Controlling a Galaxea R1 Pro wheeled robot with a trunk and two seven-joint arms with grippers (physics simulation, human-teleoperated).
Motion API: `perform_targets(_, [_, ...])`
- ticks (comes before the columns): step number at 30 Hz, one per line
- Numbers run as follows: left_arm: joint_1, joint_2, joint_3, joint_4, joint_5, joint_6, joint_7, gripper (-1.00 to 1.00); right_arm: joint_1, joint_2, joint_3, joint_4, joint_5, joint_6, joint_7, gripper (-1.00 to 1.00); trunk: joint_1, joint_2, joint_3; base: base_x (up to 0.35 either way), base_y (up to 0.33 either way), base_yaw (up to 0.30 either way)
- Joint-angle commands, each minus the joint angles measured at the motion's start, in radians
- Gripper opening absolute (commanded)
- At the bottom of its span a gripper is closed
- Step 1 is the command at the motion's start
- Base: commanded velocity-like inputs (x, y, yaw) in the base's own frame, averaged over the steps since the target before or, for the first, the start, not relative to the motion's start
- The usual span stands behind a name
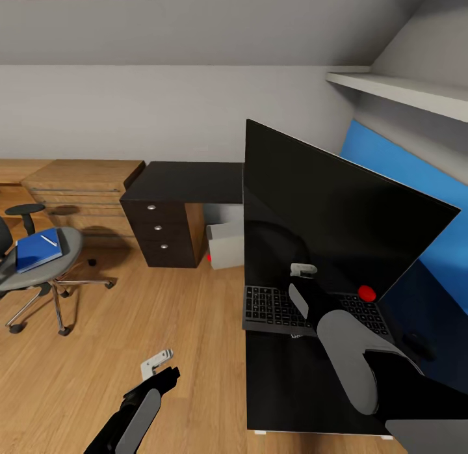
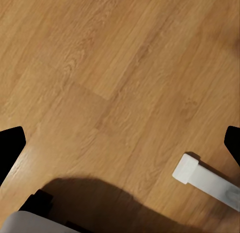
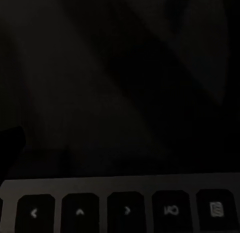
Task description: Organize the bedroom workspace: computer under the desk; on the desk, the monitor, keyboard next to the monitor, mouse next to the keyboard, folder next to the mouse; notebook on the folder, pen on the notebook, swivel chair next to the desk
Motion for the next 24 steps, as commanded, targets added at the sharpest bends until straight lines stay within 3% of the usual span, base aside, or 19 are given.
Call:
perform_targets(1, [0.000,0.000,-0.002,-0.002,0.007,0.002,0.008,1.00,0.000,0.001,-0.006,-0.002,0.003,0.006,-0.002,1.00,0.000,-0.001,-0.001,0.000,0.000,0.000])
perform_targets(24, [0.000,0.009,0.000,-0.008,0.009,0.002,0.007,1.00,0.000,0.000,-0.001,0.055,0.006,0.009,-0.004,1.00,0.000,-0.001,-0.001,0.000,0.000,0.000])
